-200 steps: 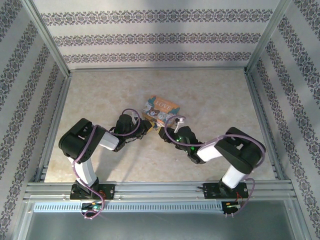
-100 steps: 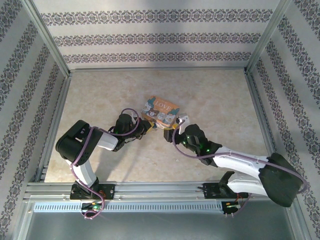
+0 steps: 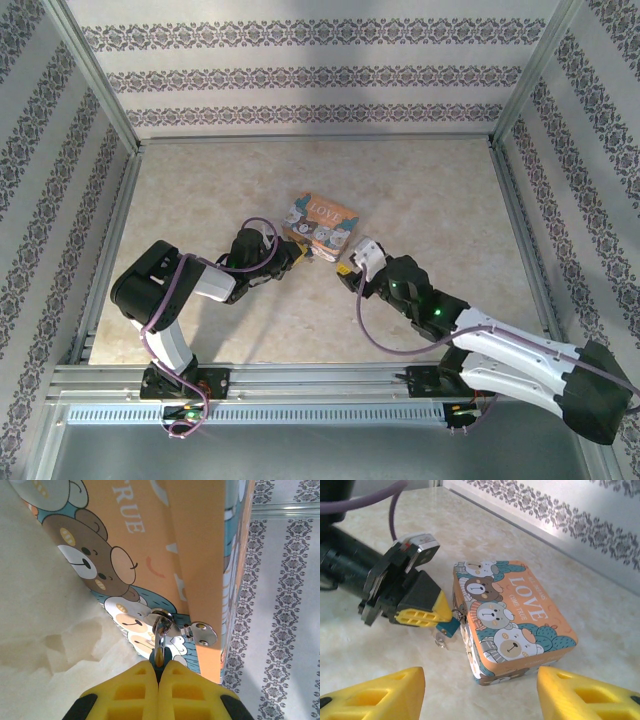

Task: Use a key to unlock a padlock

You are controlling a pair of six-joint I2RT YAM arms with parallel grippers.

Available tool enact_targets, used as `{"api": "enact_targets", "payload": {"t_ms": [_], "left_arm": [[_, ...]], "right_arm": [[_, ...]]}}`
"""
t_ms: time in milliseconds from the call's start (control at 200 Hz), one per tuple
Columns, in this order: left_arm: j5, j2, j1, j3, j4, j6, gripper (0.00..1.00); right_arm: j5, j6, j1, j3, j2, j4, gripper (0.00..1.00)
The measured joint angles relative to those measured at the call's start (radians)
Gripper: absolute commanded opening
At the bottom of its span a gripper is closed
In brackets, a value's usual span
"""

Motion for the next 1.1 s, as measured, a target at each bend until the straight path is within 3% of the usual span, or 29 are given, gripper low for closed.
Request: {"api": "enact_targets", "payload": {"t_ms": [285,470,765,1099], "left_arm": [[-0.011,-0.017,-0.013,-0.005,-0.016,-0.035,0.04],[-0.013,-0.039,-0.031,-0.007,-0.044,-0.055,0.04],[-0.023,-0.063,-0.058,-0.012,-0.056,-0.078,0.04],[-0.035,-0.084,-0.064,-0.018,-0.063,-0.081,0.04]], "right_arm": [[0.047,-0.375,0.087,-0.005,0.037,-0.031,0.78],[0.072,-0.545,0.103,-0.003,0.157,-0.036,0.80],[0.068,-0.652,0.099,0.042,0.335,-0.024,0.66],[-0.024,-0.643,0.043,0.116,0.461,0.032,0.46]]}}
